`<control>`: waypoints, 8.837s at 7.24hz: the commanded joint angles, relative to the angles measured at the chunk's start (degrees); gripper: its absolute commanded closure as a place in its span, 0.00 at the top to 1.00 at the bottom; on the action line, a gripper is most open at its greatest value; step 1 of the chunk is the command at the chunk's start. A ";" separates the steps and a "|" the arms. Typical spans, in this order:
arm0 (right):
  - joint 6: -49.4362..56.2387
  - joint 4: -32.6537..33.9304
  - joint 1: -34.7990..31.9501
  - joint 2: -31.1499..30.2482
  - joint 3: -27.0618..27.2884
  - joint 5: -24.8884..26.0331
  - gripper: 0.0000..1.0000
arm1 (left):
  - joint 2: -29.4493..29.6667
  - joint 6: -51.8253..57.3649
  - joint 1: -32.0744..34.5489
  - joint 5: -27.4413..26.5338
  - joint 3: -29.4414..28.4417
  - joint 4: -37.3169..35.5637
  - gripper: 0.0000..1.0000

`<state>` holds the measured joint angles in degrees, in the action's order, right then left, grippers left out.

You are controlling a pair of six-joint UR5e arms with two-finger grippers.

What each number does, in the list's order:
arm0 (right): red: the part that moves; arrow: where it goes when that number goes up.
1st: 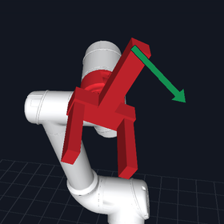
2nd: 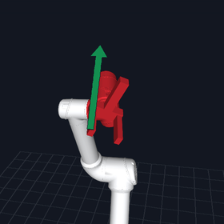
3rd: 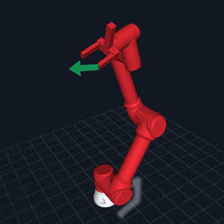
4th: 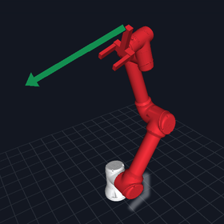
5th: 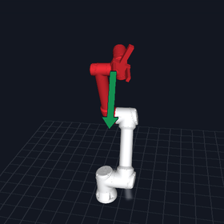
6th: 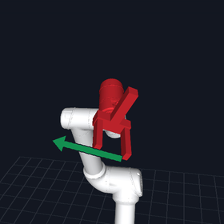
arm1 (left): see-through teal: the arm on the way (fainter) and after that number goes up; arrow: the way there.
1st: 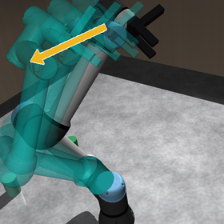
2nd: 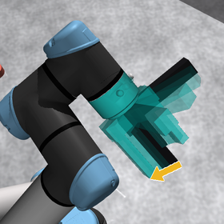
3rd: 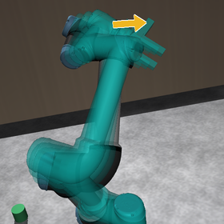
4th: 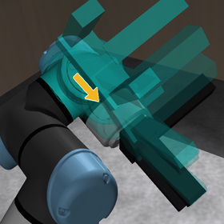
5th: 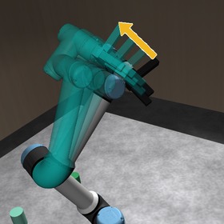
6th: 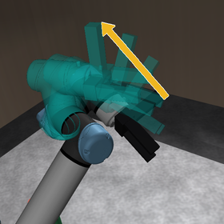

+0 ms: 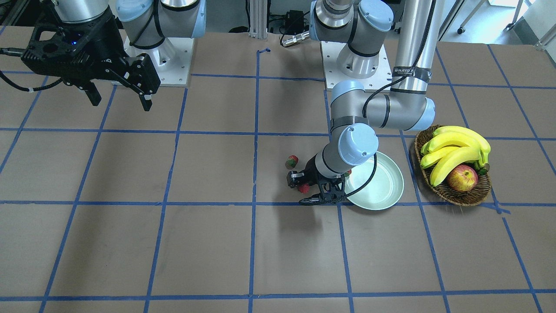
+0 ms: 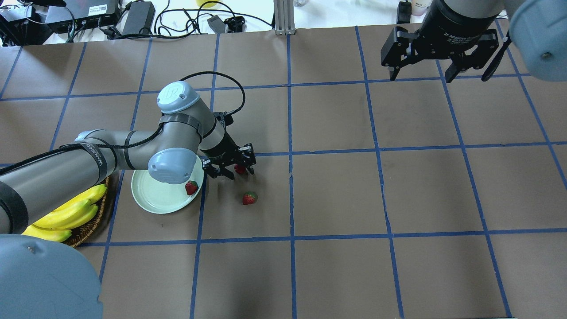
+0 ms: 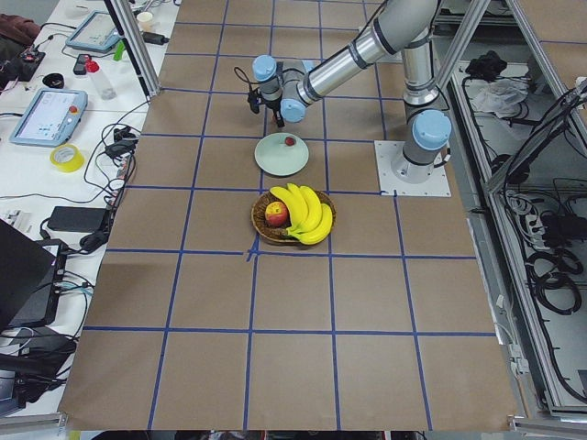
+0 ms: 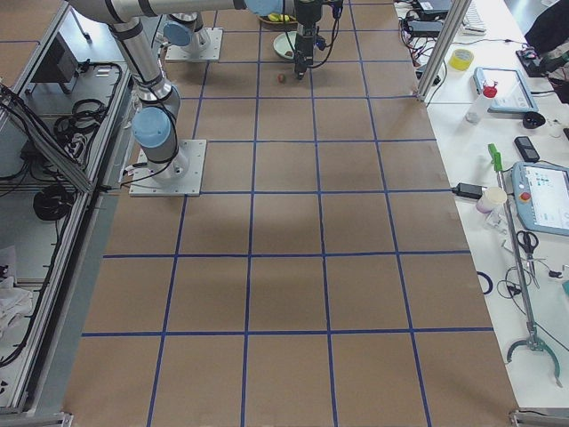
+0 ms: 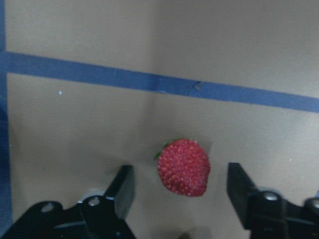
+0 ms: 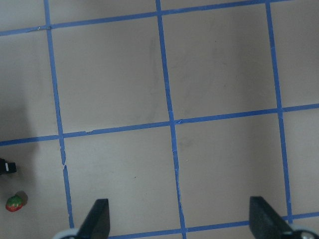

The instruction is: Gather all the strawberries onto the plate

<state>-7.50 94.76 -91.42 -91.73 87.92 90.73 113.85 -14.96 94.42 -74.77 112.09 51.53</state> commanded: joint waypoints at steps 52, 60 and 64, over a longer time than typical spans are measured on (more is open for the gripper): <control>5.48 0.60 0.36 1.73 -1.44 -0.73 1.00 | -10.40 -7.59 4.07 -12.15 -9.88 16.42 1.00; 5.57 0.69 0.36 1.82 -1.53 -0.73 1.00 | -9.17 31.31 10.61 -15.23 -0.06 13.97 1.00; 5.57 0.60 0.36 1.82 -1.35 -0.73 1.00 | -5.14 31.92 10.78 -12.61 3.39 3.76 1.00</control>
<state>-1.94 95.41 -91.09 -89.91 86.54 89.97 107.64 16.77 105.13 -88.82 115.19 56.63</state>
